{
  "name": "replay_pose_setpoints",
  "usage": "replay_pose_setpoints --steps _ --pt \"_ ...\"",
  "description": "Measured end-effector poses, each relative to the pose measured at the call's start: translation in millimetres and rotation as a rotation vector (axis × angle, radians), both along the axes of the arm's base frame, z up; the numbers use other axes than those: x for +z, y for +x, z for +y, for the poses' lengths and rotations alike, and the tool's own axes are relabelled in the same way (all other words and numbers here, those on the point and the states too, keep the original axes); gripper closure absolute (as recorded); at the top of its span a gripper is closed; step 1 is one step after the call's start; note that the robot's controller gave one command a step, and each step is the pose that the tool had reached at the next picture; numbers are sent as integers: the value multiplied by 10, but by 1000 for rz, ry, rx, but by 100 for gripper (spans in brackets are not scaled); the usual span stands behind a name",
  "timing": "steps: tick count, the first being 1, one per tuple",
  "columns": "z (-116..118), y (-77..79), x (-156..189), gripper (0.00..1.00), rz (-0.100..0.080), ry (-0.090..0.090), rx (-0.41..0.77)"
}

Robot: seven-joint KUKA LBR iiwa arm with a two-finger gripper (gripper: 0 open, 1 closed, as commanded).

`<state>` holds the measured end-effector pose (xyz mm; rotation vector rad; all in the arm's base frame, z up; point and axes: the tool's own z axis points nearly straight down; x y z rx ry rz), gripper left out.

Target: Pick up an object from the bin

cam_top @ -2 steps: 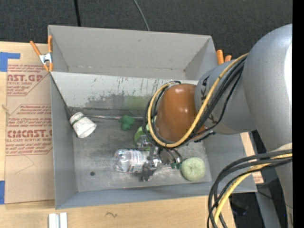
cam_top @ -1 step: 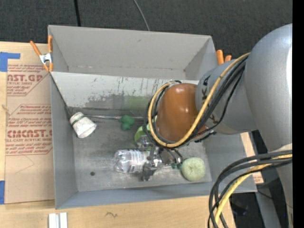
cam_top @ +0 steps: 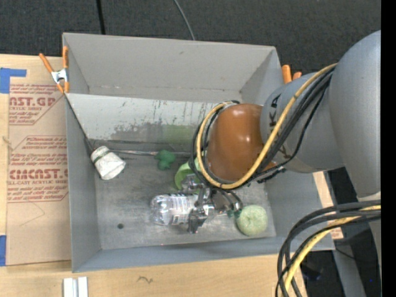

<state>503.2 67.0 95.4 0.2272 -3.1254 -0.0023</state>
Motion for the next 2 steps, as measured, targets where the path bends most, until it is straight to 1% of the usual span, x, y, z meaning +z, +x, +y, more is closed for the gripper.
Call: replay_pose_setpoints --steps 2 --pt "-2 14 434 100 -6 -1 -1"
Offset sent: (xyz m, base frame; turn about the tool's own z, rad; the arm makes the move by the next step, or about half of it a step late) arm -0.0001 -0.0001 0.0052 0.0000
